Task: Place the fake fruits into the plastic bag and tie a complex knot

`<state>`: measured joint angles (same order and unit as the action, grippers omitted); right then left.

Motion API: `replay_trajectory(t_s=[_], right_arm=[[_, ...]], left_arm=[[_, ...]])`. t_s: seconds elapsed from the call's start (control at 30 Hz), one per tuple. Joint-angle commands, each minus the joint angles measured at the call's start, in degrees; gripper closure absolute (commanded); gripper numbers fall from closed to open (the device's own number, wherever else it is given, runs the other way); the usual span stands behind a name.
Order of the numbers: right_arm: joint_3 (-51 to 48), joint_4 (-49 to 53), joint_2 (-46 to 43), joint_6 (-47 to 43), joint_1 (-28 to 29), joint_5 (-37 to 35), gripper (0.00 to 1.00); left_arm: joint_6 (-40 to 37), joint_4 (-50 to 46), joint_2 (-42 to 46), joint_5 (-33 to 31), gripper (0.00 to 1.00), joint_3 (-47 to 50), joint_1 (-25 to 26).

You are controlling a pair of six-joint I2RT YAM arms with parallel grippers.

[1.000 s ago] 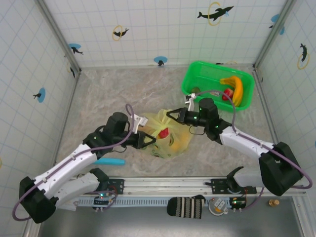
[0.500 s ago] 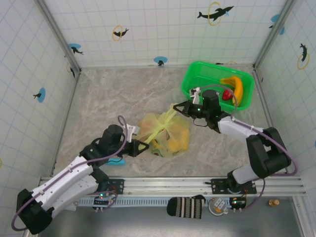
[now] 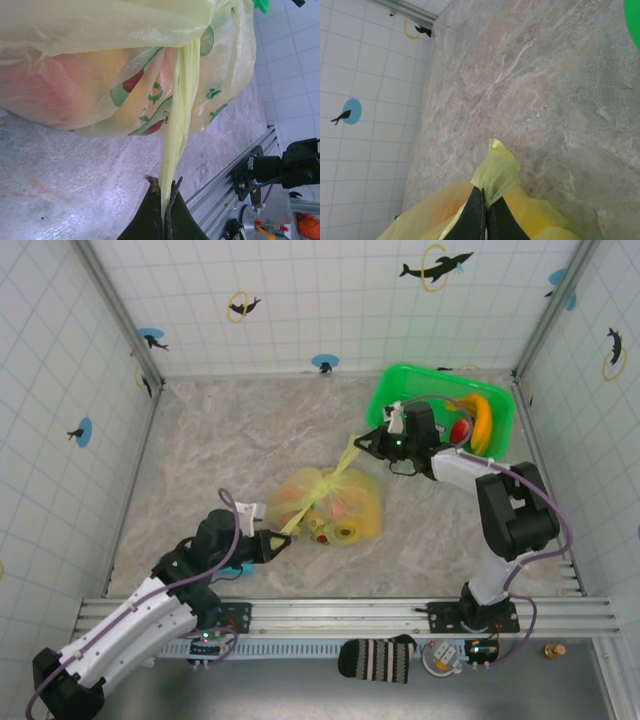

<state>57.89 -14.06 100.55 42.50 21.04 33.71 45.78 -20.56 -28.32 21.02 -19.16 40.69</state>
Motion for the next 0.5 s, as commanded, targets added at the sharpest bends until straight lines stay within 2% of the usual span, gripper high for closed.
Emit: replay_trajectory(t_s=[0.0, 0.03, 0.23, 0.47], right_arm=[[4.85, 0.71, 2.80, -3.78, -4.14, -11.21, 1.00], [5.49, 1.31, 3.42, -4.14, -4.17, -13.38, 1.00], [7.47, 4.23, 5.59, -6.69, -4.60, -16.20, 1.00], [9.07, 5.32, 7.99, -7.46, -5.40, -16.69, 1.00]], left_arm=[[2.12, -11.56, 2.21, 0.14, 1.00, 1.68, -0.17], [2.25, -11.92, 2.75, 0.17, 1.00, 1.82, -0.17], [1.91, -15.03, 4.45, -0.63, 1.00, 2.38, -0.17], [1.85, -16.90, 6.60, -0.89, 1.00, 3.12, -0.17]])
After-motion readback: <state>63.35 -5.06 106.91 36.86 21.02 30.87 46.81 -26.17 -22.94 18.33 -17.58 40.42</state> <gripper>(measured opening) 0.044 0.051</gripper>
